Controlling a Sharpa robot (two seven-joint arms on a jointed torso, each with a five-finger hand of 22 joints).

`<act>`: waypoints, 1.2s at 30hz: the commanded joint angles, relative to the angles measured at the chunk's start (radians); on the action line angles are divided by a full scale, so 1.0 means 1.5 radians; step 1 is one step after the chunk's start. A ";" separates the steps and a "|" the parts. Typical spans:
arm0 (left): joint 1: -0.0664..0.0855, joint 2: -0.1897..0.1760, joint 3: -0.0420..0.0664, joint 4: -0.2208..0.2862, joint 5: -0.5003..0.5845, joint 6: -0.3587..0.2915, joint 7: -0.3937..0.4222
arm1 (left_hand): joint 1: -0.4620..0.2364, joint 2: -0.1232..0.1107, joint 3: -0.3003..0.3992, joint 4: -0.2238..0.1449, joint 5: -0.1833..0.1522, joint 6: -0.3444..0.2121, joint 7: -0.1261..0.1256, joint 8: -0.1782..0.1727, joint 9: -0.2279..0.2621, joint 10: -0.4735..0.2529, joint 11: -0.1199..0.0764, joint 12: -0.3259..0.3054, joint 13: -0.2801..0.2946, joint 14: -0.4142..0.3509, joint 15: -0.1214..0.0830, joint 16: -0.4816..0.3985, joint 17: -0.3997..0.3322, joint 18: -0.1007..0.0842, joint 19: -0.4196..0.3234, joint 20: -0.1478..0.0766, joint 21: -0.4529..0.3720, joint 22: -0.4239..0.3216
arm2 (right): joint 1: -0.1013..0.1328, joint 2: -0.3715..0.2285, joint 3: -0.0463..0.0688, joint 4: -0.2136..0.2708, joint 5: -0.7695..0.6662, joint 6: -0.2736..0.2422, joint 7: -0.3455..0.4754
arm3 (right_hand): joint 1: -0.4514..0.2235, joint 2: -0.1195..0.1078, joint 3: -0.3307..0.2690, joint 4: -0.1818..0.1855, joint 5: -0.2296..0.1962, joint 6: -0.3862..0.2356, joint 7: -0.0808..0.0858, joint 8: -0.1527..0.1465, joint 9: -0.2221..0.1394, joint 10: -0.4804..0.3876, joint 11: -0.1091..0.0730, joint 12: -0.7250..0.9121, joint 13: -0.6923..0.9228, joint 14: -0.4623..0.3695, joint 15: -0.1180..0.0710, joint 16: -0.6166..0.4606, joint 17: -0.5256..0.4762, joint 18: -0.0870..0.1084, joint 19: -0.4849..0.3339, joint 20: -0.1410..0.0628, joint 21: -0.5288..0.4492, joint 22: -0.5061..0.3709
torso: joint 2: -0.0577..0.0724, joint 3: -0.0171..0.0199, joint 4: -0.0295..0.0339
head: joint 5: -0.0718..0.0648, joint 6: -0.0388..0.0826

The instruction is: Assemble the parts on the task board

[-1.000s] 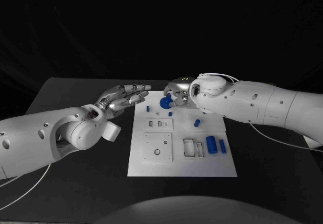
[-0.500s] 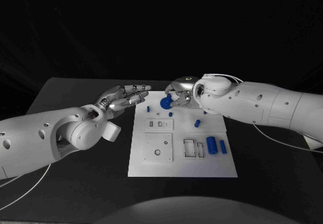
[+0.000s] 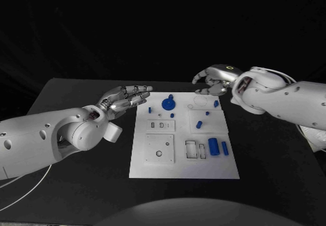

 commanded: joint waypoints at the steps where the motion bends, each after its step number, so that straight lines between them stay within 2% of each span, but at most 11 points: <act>1: -0.001 0.003 0.000 0.001 -0.002 0.006 0.008 | 0.007 0.001 0.005 0.000 0.004 0.004 0.010 0.003 0.001 -0.001 0.005 0.005 0.001 0.001 0.005 0.002 0.001 -0.013 0.003 0.000 0.003 0.001 | 0.002 -0.034 -0.001 0.018 0.078 -0.063 0.103 | 0.015 -0.001 -0.003 -0.002 0.007 0.006 -0.004 0.013 0.011 0.069 -0.009 0.003 0.175 0.069 -0.007 0.002 0.175 -0.004 0.068 -0.005 0.003 0.175 | -0.001 -0.0002 -0.0024 | 0.005 0.000; 3: -0.003 0.004 0.000 0.000 -0.002 0.007 0.009 | 0.007 0.001 0.005 0.000 0.004 0.004 0.010 0.003 0.001 -0.001 0.005 0.005 0.001 0.001 0.005 0.002 0.001 -0.014 0.003 0.000 0.004 0.001 | 0.001 -0.056 -0.002 0.020 0.104 -0.063 0.132 | 0.021 -0.002 -0.007 0.004 0.025 -0.001 -0.010 0.031 0.028 0.069 -0.014 0.003 0.175 0.069 -0.011 0.002 0.175 -0.004 0.068 -0.010 0.003 0.175 | -0.001 0.0007 -0.0035 | 0.003 0.002; 6: -0.007 0.006 0.000 -0.002 -0.002 0.011 0.010 | 0.003 0.003 0.005 0.005 0.003 0.003 0.011 0.003 0.001 -0.001 0.007 0.004 0.001 0.001 0.007 0.003 0.001 -0.016 0.004 0.000 0.004 0.001 | -0.006 -0.081 -0.003 0.014 0.148 -0.054 0.169 | 0.025 -0.002 -0.012 0.016 0.031 -0.032 -0.011 0.046 0.048 0.069 -0.015 0.003 0.175 0.069 -0.014 0.002 0.175 -0.004 0.068 -0.012 0.003 0.175 | -0.002 0.0016 -0.0036 | -0.003 0.003; 9: -0.010 0.008 0.001 -0.005 -0.002 0.014 0.012 | -0.007 0.009 0.003 0.010 0.001 0.002 0.012 0.003 0.001 -0.002 0.008 0.005 0.001 0.002 0.008 0.005 0.001 -0.020 0.005 0.000 0.005 0.001 | -0.021 -0.093 -0.003 -0.002 0.189 -0.050 0.198 | 0.028 -0.003 -0.019 0.029 0.024 -0.076 -0.011 0.063 0.071 0.069 -0.014 0.003 0.175 0.069 -0.013 0.002 0.175 -0.004 0.068 -0.013 0.003 0.175 | -0.004 0.0024 -0.0053 | -0.011 0.001; 11: -0.012 0.010 0.001 -0.006 -0.003 0.016 0.015 | -0.007 0.009 0.003 0.010 0.001 0.002 0.012 0.003 0.001 -0.001 0.008 0.005 0.001 0.002 0.008 0.006 0.001 -0.020 0.006 0.000 0.005 0.001 | -0.035 -0.096 -0.004 -0.017 0.213 -0.048 0.216 | 0.036 -0.007 -0.023 0.041 0.036 -0.115 -0.008 0.091 0.097 0.069 -0.015 0.003 0.175 0.069 -0.013 0.002 0.175 -0.004 0.068 -0.011 0.003 0.175 | -0.005 0.0024 -0.0056 | -0.013 0.002; 12: -0.013 0.010 0.001 -0.007 -0.003 0.016 0.015 | -0.007 0.009 0.003 0.010 0.001 0.001 0.012 0.003 0.001 -0.001 0.008 0.005 0.001 0.003 0.008 0.007 0.002 -0.021 0.006 0.000 0.005 0.001 | -0.041 -0.096 -0.004 -0.024 0.222 -0.047 0.223 | 0.037 -0.006 -0.023 0.043 0.036 -0.121 -0.009 0.095 0.101 0.069 -0.013 0.003 0.175 0.069 -0.012 0.002 0.175 -0.004 0.068 -0.012 0.003 0.175 | -0.006 0.0026 -0.0060 | -0.014 0.002; 15: -0.016 0.010 0.001 -0.007 -0.003 0.018 0.018 | -0.007 0.009 0.003 0.009 0.001 0.001 0.013 0.003 0.001 -0.001 0.008 0.006 0.001 0.004 0.009 0.008 0.002 -0.021 0.008 0.000 0.006 0.002 | -0.061 -0.091 -0.004 -0.051 0.248 -0.046 0.240 | 0.047 -0.009 -0.024 0.057 0.040 -0.156 -0.008 0.130 0.127 0.069 -0.011 0.003 0.175 0.069 -0.010 0.002 0.175 -0.004 0.068 -0.011 0.003 0.175 | -0.005 0.0043 -0.0082 | -0.010 0.004; 19: -0.020 0.007 0.001 -0.008 -0.004 0.019 0.019 | -0.006 0.008 0.004 0.008 0.002 0.000 0.013 0.003 0.001 0.000 0.009 0.007 0.001 0.005 0.009 0.010 0.002 -0.022 0.009 0.000 0.007 0.003 | -0.089 -0.075 -0.004 -0.090 0.270 -0.041 0.250 | 0.053 -0.010 -0.023 0.060 0.041 -0.172 -0.006 0.140 0.133 0.069 -0.011 0.003 0.175 0.069 -0.009 0.002 0.175 -0.004 0.068 -0.010 0.003 0.175 | -0.006 0.0049 -0.0087 | -0.008 0.003; 24: -0.021 0.005 0.001 -0.008 -0.004 0.020 0.020 | -0.006 0.008 0.004 0.007 0.003 0.000 0.013 0.004 0.001 0.000 0.009 0.007 0.001 0.005 0.010 0.011 0.002 -0.023 0.010 0.000 0.008 0.003 | -0.108 -0.059 -0.004 -0.123 0.277 -0.026 0.254 | 0.056 -0.013 -0.025 0.067 0.033 -0.192 -0.005 0.151 0.139 0.069 -0.010 0.003 0.175 0.069 -0.008 0.002 0.175 -0.004 0.068 -0.009 0.003 0.175 | -0.006 0.0058 -0.0084 | -0.008 0.004; 30: -0.022 0.004 0.001 -0.008 -0.004 0.021 0.020 | -0.005 0.008 0.005 0.006 0.003 0.000 0.013 0.004 0.001 0.001 0.009 0.008 0.001 0.006 0.010 0.012 0.002 -0.023 0.011 0.000 0.008 0.004 | -0.123 -0.047 -0.004 -0.146 0.280 -0.017 0.249 | 0.058 -0.015 -0.027 0.074 0.023 -0.214 -0.004 0.157 0.141 0.069 -0.008 0.003 0.175 0.069 -0.007 0.002 0.175 -0.004 0.068 -0.008 0.003 0.175 | -0.006 0.0047 -0.0103 | -0.006 0.003; 36: -0.023 0.004 0.001 -0.008 -0.004 0.023 0.018 | -0.005 0.008 0.005 0.006 0.003 0.000 0.013 0.004 0.001 0.001 0.009 0.008 0.001 0.006 0.010 0.012 0.002 -0.023 0.011 0.000 0.008 0.004 | -0.129 -0.042 -0.004 -0.155 0.276 -0.009 0.231 | 0.072 -0.013 -0.023 0.072 0.031 -0.230 -0.001 0.168 0.144 0.069 -0.006 0.003 0.175 0.069 -0.005 0.002 0.175 -0.003 0.065 -0.006 0.000 0.174 | -0.007 0.0039 -0.0096 | -0.009 0.002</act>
